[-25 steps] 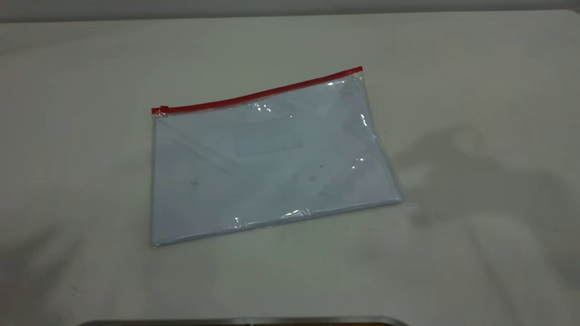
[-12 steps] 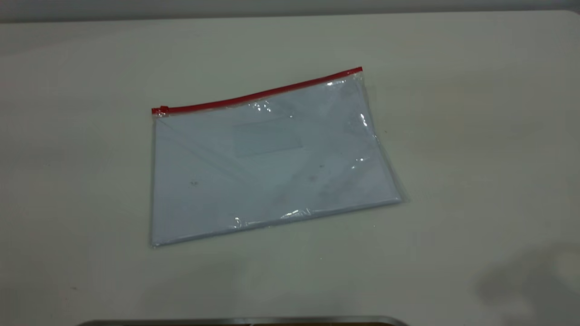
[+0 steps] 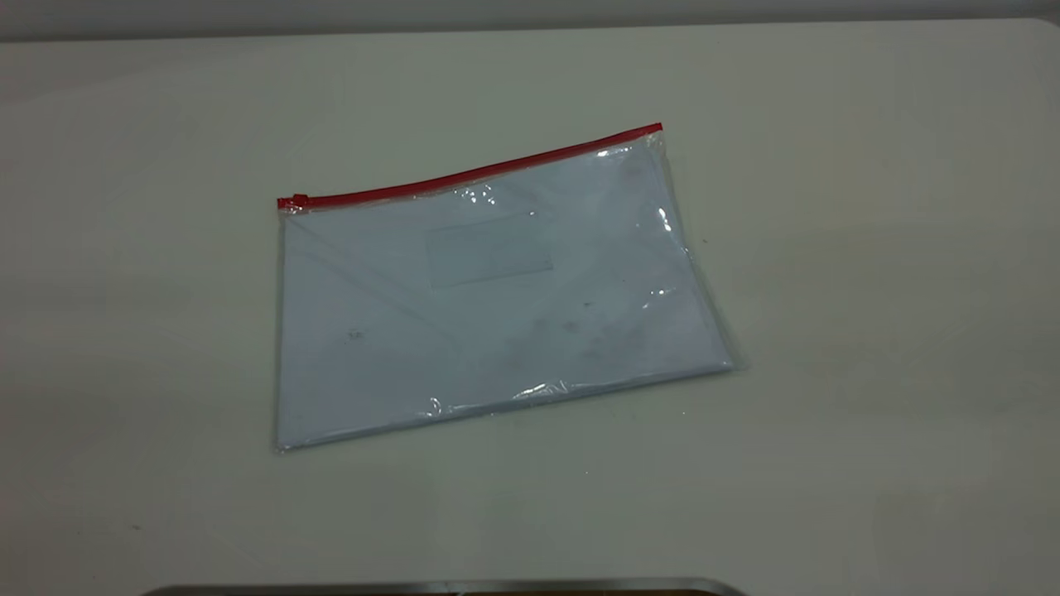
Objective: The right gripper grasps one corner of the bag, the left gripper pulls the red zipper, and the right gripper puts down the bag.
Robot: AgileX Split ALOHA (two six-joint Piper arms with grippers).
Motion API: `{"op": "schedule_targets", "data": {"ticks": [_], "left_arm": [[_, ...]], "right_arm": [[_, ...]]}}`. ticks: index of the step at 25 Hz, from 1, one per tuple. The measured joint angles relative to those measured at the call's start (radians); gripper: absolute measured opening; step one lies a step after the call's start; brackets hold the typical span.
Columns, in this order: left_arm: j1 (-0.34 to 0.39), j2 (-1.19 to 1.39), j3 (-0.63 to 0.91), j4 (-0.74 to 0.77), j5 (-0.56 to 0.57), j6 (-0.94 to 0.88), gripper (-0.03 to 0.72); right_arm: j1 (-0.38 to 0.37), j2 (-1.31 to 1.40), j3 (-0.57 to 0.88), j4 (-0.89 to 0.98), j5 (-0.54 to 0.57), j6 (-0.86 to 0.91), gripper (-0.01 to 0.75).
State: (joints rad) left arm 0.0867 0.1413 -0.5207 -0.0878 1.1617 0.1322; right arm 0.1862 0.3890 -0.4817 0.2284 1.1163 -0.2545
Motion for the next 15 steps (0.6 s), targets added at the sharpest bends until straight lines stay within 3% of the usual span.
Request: {"op": "schedule_targets", "data": {"ticks": [5,15], "left_arm": [[0.0,-0.025,0.033,0.046,-0.019,-0.005,0.416],[0.0,-0.027,0.034,0.048,-0.024,-0.014,0.414]], "right_arm": [[0.0,-0.131,0.0,-0.086,0.001,0.085,0.413],[0.0,-0.196,0.0,-0.089,0.003,0.097,0.413]]}}
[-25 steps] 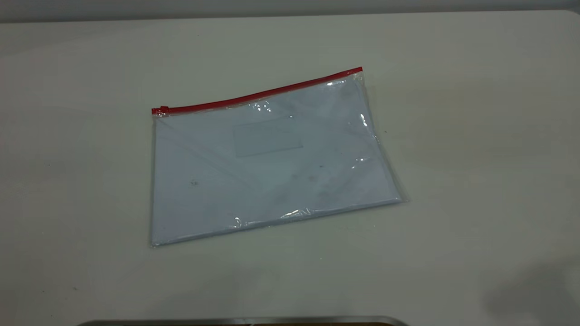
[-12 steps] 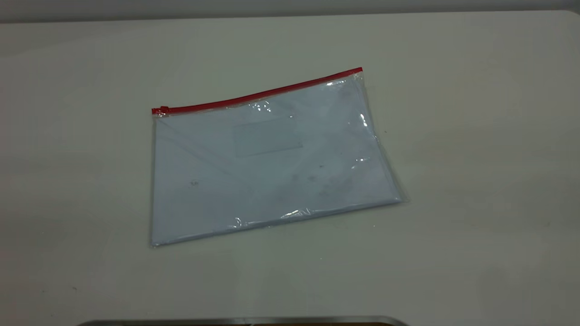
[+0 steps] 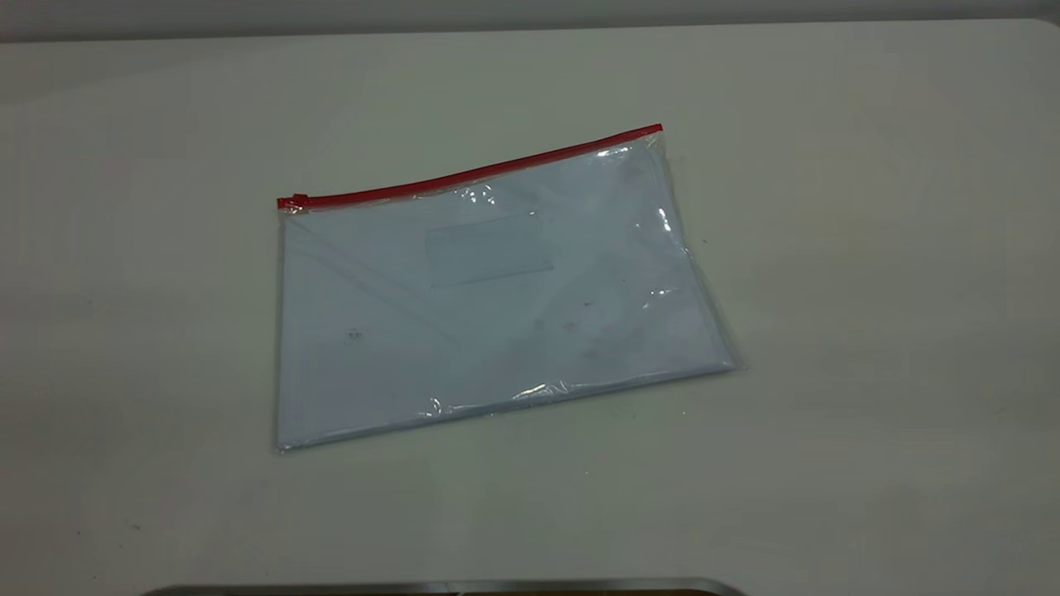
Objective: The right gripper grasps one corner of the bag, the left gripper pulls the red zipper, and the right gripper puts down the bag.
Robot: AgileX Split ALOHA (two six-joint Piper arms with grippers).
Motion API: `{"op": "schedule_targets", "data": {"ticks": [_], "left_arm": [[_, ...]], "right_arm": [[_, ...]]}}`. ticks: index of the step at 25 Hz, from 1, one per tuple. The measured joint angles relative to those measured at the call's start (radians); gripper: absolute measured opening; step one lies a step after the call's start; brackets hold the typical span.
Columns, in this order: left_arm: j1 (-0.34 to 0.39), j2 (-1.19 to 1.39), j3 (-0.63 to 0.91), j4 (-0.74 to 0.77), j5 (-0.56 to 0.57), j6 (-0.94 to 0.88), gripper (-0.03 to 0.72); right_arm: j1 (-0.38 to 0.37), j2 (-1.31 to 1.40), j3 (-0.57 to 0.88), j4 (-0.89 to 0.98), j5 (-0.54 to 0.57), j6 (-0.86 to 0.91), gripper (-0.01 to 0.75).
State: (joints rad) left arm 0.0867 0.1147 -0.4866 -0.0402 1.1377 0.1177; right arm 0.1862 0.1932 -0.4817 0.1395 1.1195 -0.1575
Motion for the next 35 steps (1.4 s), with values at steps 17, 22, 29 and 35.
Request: {"op": "schedule_targets", "data": {"ticks": [17,22,29,35], "left_arm": [[0.0,0.0,0.0,0.0,0.0,-0.005,0.414],[0.0,0.0,0.0,0.0,0.0,-0.005,0.414],[0.0,0.0,0.0,0.0,0.0,-0.005,0.413],[0.0,0.0,0.0,0.0,0.0,-0.004,0.413]], "right_arm": [[-0.168,-0.209,0.0,0.007,0.015,0.001,0.413],[-0.168,-0.209,0.0,0.007,0.015,0.001,0.413],[-0.168,-0.209,0.0,0.007,0.015,0.001,0.413],[-0.168,-0.209,0.0,0.007,0.015,0.001,0.413]]}}
